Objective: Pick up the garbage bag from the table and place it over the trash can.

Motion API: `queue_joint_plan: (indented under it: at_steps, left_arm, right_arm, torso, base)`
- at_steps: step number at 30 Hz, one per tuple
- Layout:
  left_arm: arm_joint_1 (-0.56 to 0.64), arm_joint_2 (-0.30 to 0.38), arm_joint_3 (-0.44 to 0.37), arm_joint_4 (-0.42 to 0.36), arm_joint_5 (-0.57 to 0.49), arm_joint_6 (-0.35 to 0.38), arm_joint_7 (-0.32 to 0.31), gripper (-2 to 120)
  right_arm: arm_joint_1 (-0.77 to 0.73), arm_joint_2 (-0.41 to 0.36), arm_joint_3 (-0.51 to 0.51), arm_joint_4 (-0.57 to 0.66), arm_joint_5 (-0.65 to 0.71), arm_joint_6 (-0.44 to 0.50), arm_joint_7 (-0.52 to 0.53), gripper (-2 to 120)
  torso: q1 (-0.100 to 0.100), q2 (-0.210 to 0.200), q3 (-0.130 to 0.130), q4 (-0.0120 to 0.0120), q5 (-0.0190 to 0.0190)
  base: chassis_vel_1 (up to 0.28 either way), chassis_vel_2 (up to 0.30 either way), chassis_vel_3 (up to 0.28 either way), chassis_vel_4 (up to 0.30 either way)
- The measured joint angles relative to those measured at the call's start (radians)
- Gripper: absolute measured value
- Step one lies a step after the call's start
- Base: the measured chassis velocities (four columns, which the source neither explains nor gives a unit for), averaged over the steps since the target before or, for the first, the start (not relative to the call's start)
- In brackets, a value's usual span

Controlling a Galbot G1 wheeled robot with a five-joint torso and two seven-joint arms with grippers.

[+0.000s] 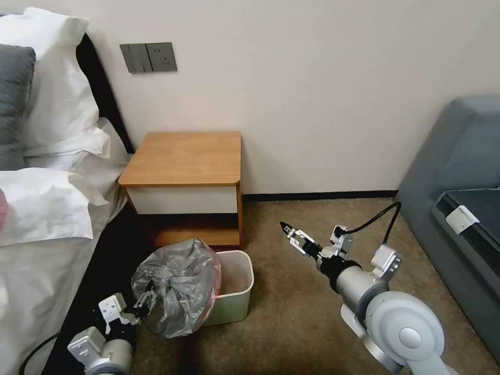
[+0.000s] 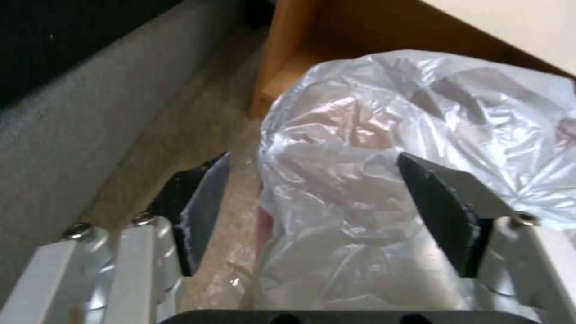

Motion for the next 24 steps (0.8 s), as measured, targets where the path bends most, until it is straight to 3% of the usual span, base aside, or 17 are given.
queue_joint_plan:
  at_steps: [24]
  left_arm:
    - [-0.034, -0.001, 0.058, -0.005, 0.071, 0.018, 0.007, 77]
  right_arm:
    - [-0.004, 0.008, -0.021, -0.002, -0.030, 0.008, -0.003, 100]
  torso:
    - [0.000, 0.000, 0.000, 0.0000, 0.0000]
  base:
    - [0.000, 0.000, 0.000, 0.000]
